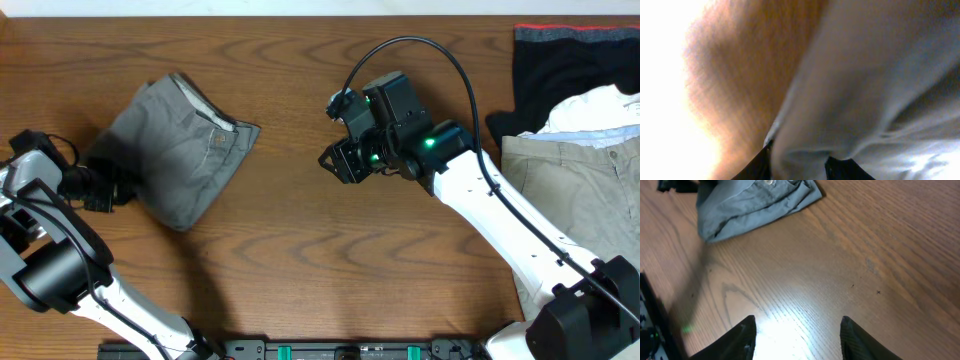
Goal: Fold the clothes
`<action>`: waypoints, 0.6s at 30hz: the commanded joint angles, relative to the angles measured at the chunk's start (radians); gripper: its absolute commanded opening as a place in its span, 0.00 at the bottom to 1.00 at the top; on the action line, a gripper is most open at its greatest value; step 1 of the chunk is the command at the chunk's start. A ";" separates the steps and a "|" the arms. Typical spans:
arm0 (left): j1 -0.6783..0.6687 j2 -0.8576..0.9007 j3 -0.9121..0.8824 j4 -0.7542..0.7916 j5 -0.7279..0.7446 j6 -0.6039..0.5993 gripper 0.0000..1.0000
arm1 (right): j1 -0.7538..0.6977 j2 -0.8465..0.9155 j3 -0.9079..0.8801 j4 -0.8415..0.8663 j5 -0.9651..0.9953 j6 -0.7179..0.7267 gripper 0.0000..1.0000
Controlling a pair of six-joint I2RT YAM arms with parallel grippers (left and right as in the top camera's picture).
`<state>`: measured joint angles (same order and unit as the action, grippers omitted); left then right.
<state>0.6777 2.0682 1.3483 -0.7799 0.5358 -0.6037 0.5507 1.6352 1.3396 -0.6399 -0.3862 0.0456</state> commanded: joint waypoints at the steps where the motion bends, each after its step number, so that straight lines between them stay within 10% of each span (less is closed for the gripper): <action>1: -0.006 0.028 -0.055 -0.083 -0.149 0.265 0.34 | -0.009 -0.011 0.001 0.002 0.029 0.005 0.55; 14: -0.023 -0.390 -0.055 -0.177 -0.302 0.372 0.63 | -0.009 -0.010 0.001 0.016 0.047 0.005 0.63; 18: -0.046 -0.516 -0.055 -0.092 -0.302 0.459 0.26 | -0.009 -0.010 0.001 0.020 0.047 0.005 0.66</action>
<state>0.6529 1.6112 1.2888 -0.9031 0.2695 -0.2359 0.5507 1.6352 1.3396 -0.6235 -0.3431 0.0456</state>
